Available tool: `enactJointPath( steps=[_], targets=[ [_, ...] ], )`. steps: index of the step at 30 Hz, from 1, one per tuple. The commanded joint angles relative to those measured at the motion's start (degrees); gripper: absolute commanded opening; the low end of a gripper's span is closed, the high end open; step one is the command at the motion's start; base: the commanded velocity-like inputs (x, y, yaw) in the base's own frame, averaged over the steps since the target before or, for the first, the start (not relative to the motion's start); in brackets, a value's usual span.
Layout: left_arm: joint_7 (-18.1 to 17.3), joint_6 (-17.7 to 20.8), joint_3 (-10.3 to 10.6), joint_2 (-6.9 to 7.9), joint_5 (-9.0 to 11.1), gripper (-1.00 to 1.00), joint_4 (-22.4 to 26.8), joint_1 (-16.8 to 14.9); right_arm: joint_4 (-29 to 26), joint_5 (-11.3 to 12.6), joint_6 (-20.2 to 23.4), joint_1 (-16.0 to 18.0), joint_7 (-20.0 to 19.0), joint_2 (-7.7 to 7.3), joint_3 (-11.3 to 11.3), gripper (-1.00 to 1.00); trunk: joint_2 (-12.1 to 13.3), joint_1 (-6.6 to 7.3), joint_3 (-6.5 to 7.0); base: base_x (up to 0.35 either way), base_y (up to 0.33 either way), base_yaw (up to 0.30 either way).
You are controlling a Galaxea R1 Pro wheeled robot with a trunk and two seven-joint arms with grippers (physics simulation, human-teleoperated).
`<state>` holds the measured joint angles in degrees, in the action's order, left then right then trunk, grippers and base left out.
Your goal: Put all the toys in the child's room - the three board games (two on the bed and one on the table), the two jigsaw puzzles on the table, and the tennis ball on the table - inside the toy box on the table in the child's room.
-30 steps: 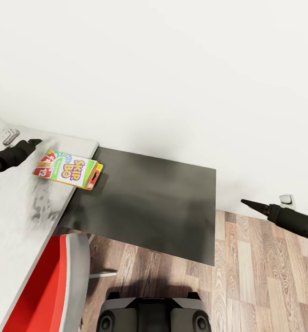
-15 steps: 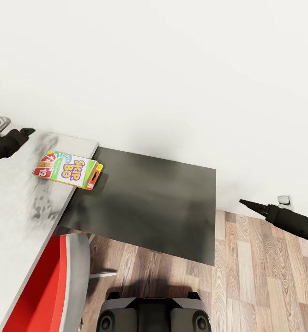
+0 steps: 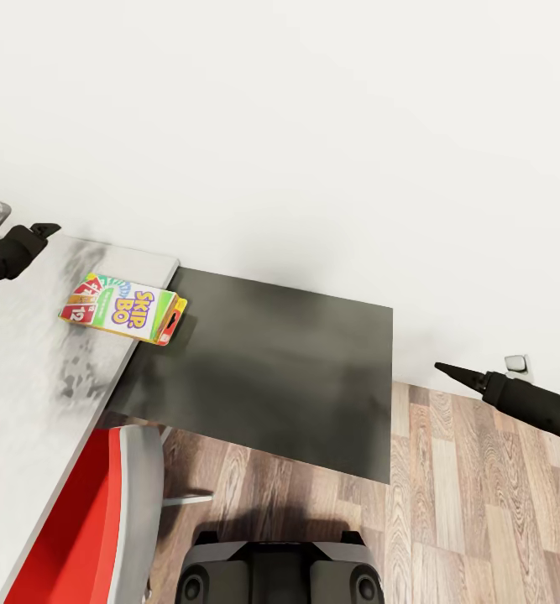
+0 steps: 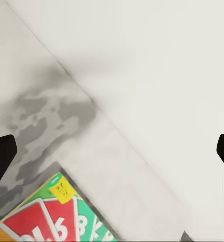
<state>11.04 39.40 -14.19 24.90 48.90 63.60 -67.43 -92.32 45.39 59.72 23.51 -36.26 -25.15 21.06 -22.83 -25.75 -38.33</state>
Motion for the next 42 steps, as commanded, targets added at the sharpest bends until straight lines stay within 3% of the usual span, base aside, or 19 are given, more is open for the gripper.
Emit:
enactJointPath(
  steps=[1, 9, 11, 12, 14, 15, 17, 20, 23, 26, 28, 34, 42],
  targets=[
    [0.48, 0.25, -0.04, 0.00, 0.63, 1.00, 0.06, -0.04, -0.01, -0.30, 0.28, 0.05, -0.38, 0.00, 0.07, 1.00, -0.09, -0.03, -0.07, 0.000, 0.000, 0.000],
    [0.62, 2.74, -0.98, -1.08, 4.16, 1.00, 0.43, 0.24, -0.14, -0.22, 0.28, 0.15, -0.33, 0.02, -0.04, 1.00, -0.09, -0.03, -0.07, 0.000, 0.000, 0.000],
    [0.80, 3.23, -1.17, -2.54, 5.95, 1.00, 0.82, 0.49, -0.17, -0.09, 0.28, 0.32, -0.32, 0.12, -0.09, 1.00, -0.09, -0.03, -0.07, 0.000, 0.000, 0.000],
    [0.80, 3.23, -1.17, -2.54, 5.95, 1.00, 0.82, 0.49, -0.17, -0.09, 0.28, 0.32, -0.32, 0.12, -0.09, 1.00, -0.09, -0.03, -0.07, 0.000, 0.000, 0.000],
    [1.70, 3.61, -1.34, -4.26, 7.46, 1.00, 1.67, 0.75, -0.18, 0.08, 0.28, 0.59, -0.31, 0.40, -0.14, 1.00, -0.09, -0.03, -0.07, 0.000, 0.000, 0.000],
    [1.70, 3.61, -1.34, -4.26, 7.46, 1.00, 1.67, 0.75, -0.18, 0.08, 0.28, 0.59, -0.31, 0.40, -0.14, 1.00, -0.09, -0.03, -0.07, 0.000, 0.000, 0.000],
    [3.82, 3.85, -1.33, -5.93, 8.50, 1.00, 3.31, 0.96, -0.16, 0.19, 0.28, 0.92, -0.31, 0.93, -0.17, 1.00, -0.09, -0.03, -0.07, 0.000, 0.000, 0.000],
    [5.33, 3.95, -1.27, -6.84, 8.88, 1.00, 4.27, 1.03, -0.14, 0.24, 0.28, 1.17, -0.29, 1.29, -0.18, 1.00, -0.09, -0.03, -0.07, 0.000, 0.000, 0.000],
    [10.50, 4.12, -0.94, -9.60, 9.81, 1.00, 6.64, 1.12, 0.18, 0.28, 0.28, 2.38, -0.21, 2.77, -0.20, 1.00, -0.09, -0.03, -0.07, 0.000, 0.000, 0.023],
    [12.04, 4.09, -0.69, -10.47, 10.13, 1.00, 7.18, 1.13, 0.37, 0.28, 0.28, 2.86, -0.18, 3.39, -0.23, 1.00, -0.09, -0.03, -0.07, 0.000, 0.000, 0.070],
    [14.46, 3.98, -0.05, -12.03, 10.75, 1.00, 8.03, 1.17, 1.19, 0.26, 0.28, 3.82, -0.13, 4.66, -0.51, 1.00, -0.09, -0.03, -0.07, 0.000, 0.000, 0.137],
    [17.09, 3.88, 0.78, -14.43, 11.47, 1.00, 9.06, 1.28, 3.45, 0.24, 0.28, 5.35, -0.07, 6.22, -2.19, 1.00, -0.09, -0.03, -0.07, 0.000, 0.000, 0.198],
    [18.45, 3.85, 1.10, -16.88, 11.93, 1.00, 9.47, 1.37, 6.96, 0.22, 0.28, 7.58, -0.05, 7.06, -4.21, 1.00, -0.09, -0.03, -0.07, 0.000, 0.000, 0.260]
  ],
)
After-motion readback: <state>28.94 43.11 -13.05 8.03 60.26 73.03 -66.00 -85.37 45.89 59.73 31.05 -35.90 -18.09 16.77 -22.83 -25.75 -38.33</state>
